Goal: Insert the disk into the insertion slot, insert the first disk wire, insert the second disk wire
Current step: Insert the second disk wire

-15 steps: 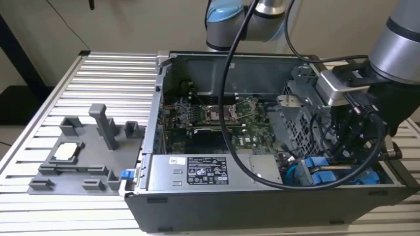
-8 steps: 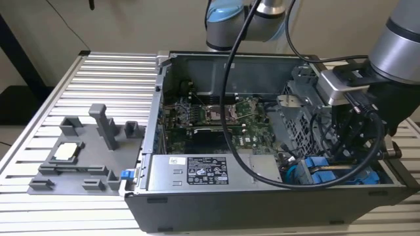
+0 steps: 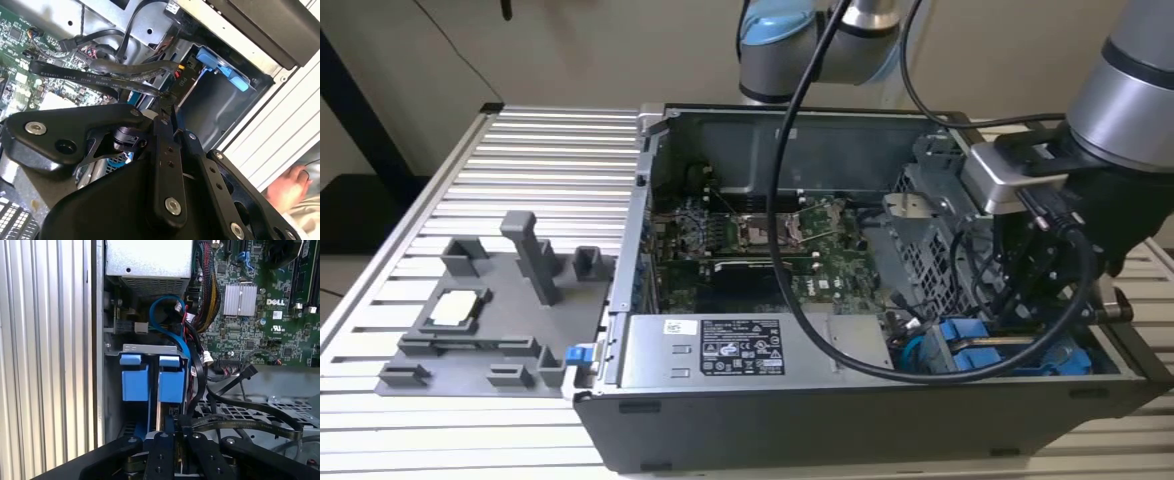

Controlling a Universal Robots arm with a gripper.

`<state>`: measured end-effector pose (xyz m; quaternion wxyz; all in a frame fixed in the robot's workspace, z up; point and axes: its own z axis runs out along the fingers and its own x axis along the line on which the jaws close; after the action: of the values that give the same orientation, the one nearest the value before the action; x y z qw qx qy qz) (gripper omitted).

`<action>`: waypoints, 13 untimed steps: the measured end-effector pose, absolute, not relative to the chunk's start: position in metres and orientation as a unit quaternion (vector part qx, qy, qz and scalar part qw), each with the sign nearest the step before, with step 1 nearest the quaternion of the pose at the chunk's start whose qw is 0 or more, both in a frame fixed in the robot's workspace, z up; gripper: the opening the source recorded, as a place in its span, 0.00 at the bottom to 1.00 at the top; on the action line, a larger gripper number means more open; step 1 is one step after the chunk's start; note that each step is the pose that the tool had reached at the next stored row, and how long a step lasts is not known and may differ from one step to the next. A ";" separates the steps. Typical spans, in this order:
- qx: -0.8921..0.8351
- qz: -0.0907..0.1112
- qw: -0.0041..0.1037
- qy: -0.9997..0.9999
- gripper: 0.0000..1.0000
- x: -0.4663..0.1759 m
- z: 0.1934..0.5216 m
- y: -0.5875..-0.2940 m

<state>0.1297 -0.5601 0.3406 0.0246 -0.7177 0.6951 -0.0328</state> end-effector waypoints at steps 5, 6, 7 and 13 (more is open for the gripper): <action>-0.716 -0.033 0.025 0.696 0.16 0.130 0.338 -0.560; -0.716 -0.033 0.025 0.697 0.16 0.130 0.338 -0.560; -0.716 -0.033 0.025 0.697 0.16 0.130 0.337 -0.560; -0.715 -0.033 0.025 0.698 0.16 0.130 0.335 -0.561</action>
<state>0.1297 -0.5611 0.3346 0.0246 -0.7148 0.6981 -0.0327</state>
